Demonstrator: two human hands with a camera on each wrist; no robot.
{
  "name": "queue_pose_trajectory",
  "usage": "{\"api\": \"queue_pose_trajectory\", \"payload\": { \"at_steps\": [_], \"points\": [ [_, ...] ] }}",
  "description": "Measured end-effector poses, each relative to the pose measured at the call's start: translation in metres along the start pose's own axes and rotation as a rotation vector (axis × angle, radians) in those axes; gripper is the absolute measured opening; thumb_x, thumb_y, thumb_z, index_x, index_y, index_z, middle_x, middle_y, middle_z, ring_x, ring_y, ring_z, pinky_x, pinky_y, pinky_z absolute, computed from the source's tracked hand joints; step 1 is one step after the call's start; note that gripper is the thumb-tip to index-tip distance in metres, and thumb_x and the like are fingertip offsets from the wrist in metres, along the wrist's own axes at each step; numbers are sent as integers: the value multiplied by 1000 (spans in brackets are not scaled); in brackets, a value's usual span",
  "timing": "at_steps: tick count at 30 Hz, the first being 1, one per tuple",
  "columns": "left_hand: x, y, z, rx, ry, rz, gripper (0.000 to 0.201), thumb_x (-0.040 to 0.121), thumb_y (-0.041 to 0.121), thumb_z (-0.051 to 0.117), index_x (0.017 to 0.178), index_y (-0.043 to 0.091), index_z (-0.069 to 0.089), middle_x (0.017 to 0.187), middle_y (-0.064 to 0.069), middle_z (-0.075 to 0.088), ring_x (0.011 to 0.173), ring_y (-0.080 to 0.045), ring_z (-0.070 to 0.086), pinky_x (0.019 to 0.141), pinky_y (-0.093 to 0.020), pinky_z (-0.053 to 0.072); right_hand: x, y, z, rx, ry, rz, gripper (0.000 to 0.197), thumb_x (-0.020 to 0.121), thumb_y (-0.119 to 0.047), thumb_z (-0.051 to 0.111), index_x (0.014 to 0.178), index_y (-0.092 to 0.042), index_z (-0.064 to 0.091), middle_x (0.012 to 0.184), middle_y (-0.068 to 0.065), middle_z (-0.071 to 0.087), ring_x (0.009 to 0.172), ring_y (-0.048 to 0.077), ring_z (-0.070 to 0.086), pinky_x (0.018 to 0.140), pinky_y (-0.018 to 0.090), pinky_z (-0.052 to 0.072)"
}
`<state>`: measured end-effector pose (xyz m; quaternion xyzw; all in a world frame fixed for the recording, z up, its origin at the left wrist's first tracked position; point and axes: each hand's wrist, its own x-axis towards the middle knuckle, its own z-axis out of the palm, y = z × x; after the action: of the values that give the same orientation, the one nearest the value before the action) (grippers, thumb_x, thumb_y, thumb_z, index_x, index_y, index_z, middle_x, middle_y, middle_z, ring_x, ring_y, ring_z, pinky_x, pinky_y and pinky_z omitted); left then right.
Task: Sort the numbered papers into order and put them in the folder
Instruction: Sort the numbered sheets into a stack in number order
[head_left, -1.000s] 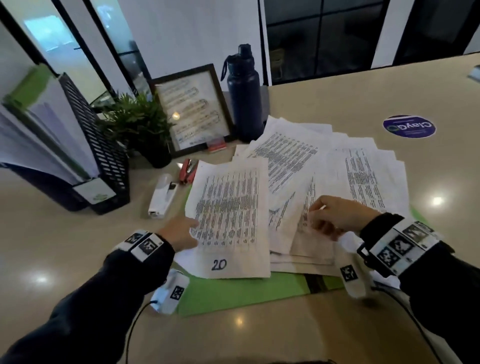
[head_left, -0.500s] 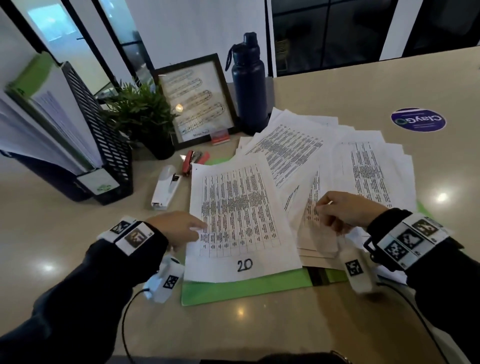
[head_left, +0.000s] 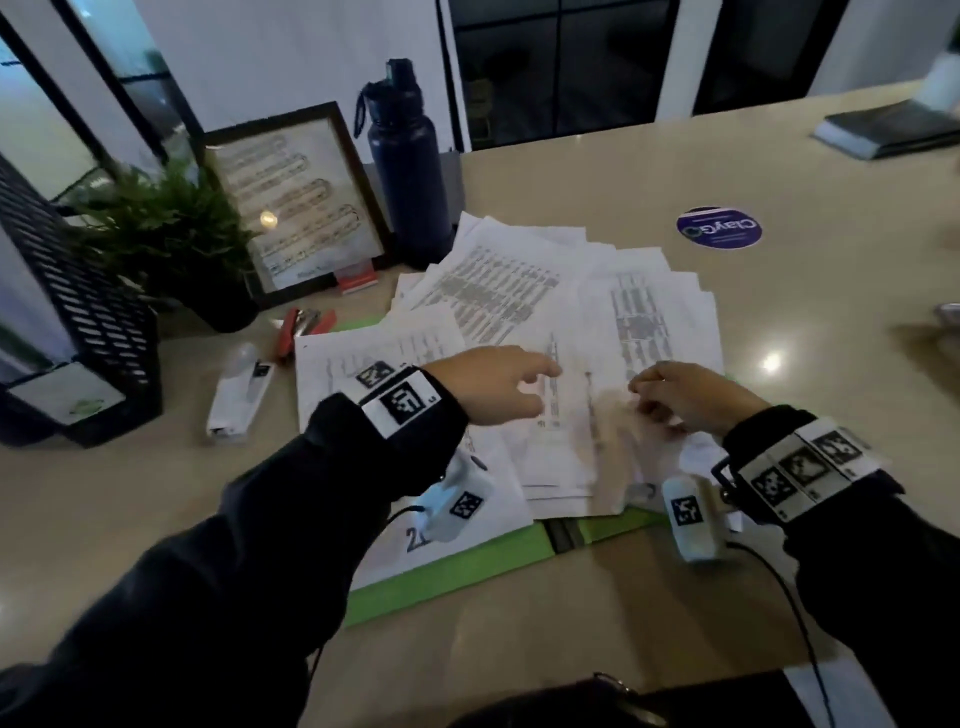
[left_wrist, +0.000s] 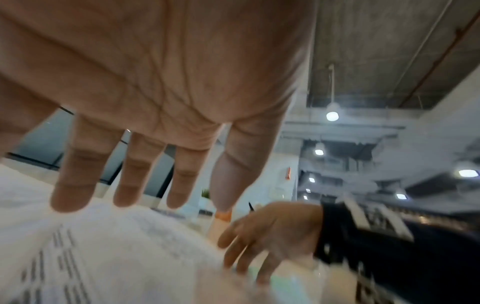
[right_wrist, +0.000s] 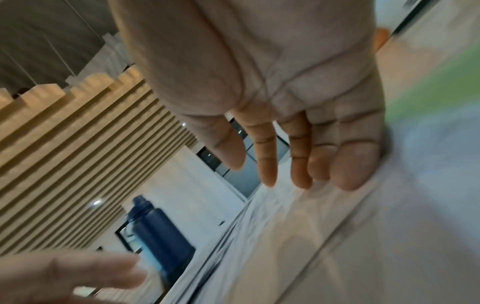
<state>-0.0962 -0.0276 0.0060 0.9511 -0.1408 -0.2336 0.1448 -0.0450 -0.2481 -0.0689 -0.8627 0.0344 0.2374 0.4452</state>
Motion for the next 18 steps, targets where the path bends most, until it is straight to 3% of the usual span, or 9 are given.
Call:
{"api": "queue_pose_trajectory", "payload": {
  "at_steps": [3, 6, 9, 11, 13, 15, 17, 18],
  "points": [
    [36, 20, 23, 178, -93, 19, 64, 94, 32, 47, 149, 27, 14, 157, -6, 10, 141, -26, 23, 111, -38, 28, -4, 25, -37, 57, 136, 102, 21, 97, -16, 40, 78, -21, 49, 76, 1, 46, 62, 13, 42, 52, 21, 41],
    [54, 33, 48, 317, -155, -41, 75, 91, 38, 51, 150, 25, 7, 157, -11, 2, 142, -34, 15, 109, -44, 30, -12, 45, -58, -84, 215, 136, 16, 96, -19, 44, 82, -25, 50, 88, 2, 52, 64, 9, 45, 61, 21, 41],
    [59, 35, 60, 402, -208, -64, 84, 90, 45, 51, 150, 26, -4, 158, -10, -8, 144, -37, 4, 110, -48, 24, -23, 48, -58, 70, 112, 178, 12, 97, -11, 41, 93, -12, 53, 75, 5, 54, 59, 17, 50, 52, 26, 46],
    [60, 33, 59, 369, -201, -49, 85, 89, 50, 50, 149, 28, -6, 158, -7, -11, 144, -36, 1, 111, -50, 23, -29, 47, -52, 186, 44, 213, 14, 96, -11, 44, 89, -3, 54, 71, 12, 55, 56, 24, 51, 50, 28, 44],
    [60, 27, 58, 281, -177, -12, 86, 88, 56, 48, 150, 28, -5, 158, -5, -11, 146, -31, -1, 116, -50, 18, -30, 46, -44, 258, -6, 203, 15, 94, -16, 51, 88, -3, 56, 75, 14, 58, 63, 28, 54, 57, 32, 45],
    [60, 25, 58, 119, -105, 52, 86, 86, 61, 45, 150, 26, -2, 159, -5, -9, 147, -25, 0, 118, -45, 12, -31, 39, -35, 358, -60, 122, 16, 91, -19, 55, 92, -4, 58, 73, 13, 59, 61, 29, 52, 53, 30, 44],
    [59, 28, 56, -117, 12, 183, 90, 79, 69, 42, 150, 24, 8, 158, -8, 10, 145, -20, 14, 118, -40, 17, -33, 28, -28, 484, -137, 17, 30, 86, -36, 60, 92, -7, 61, 77, 14, 62, 62, 29, 55, 49, 27, 45],
    [58, 32, 55, -267, 74, 278, 91, 75, 71, 43, 147, 24, 17, 154, -7, 26, 140, -16, 29, 115, -36, 26, -34, 21, -25, 542, -200, -45, 45, 76, -50, 65, 96, -10, 63, 84, 15, 66, 68, 30, 61, 54, 30, 49]
  ]
}}
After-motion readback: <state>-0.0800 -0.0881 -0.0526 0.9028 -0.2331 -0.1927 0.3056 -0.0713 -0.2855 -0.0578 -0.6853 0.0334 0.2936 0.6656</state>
